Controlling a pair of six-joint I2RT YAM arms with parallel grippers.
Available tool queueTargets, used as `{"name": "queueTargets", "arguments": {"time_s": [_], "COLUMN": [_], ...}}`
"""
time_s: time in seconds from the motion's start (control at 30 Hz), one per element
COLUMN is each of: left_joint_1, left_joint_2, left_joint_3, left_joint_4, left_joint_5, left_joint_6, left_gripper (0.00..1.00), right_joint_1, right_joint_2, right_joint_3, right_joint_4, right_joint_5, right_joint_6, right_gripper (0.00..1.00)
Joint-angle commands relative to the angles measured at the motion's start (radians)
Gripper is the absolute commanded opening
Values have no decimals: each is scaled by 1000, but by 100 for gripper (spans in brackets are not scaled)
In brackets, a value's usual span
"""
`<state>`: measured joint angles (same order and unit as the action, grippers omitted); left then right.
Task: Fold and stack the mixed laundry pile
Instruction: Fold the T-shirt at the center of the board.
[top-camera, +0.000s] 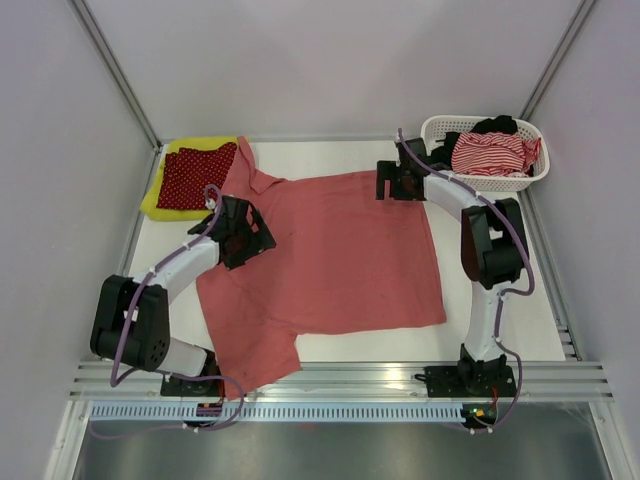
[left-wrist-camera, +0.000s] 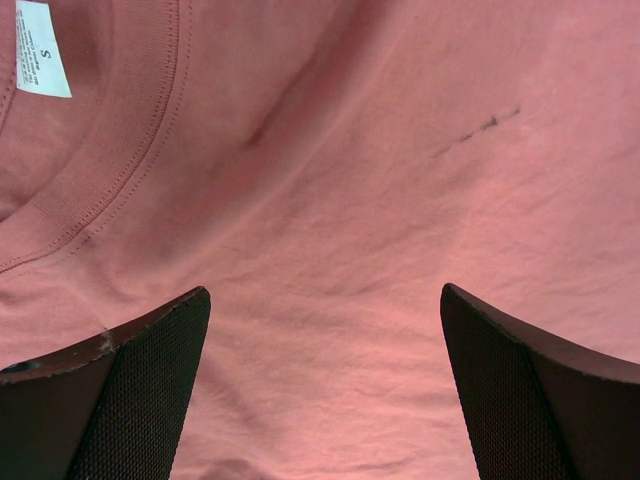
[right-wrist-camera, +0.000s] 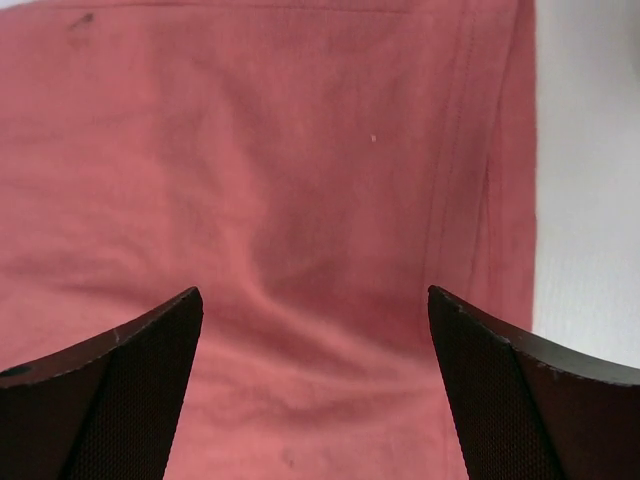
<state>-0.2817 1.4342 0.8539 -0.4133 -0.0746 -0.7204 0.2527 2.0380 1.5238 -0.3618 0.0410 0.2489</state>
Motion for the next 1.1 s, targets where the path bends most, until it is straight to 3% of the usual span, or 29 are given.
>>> {"name": "queueTargets", "arguments": {"time_s": [0.0, 0.33, 0.6, 0.93, 1.07], "left_joint_1": [3, 3, 3, 3, 3], "left_joint_2": [26, 94, 124, 261, 284], "left_joint_3": [30, 30, 31, 132, 151], "left_joint_4": [2, 4, 2, 16, 22], "left_joint_5": [1, -33, -53, -80, -68], "left_joint_6": [24, 21, 19, 19, 7], "left_gripper": [100, 100, 100, 100, 100], "right_joint_1": [3, -7, -30, 8, 43], "right_joint_2": [91, 313, 327, 135, -53], "right_joint_3": [104, 314, 341, 290, 72], "right_joint_4": [-12, -31, -23, 12, 70], "right_joint_5": [-6, 160, 209, 102, 154], "right_joint_6": [-20, -4, -5, -103, -31], "right_gripper": [98, 98, 98, 98, 98]}}
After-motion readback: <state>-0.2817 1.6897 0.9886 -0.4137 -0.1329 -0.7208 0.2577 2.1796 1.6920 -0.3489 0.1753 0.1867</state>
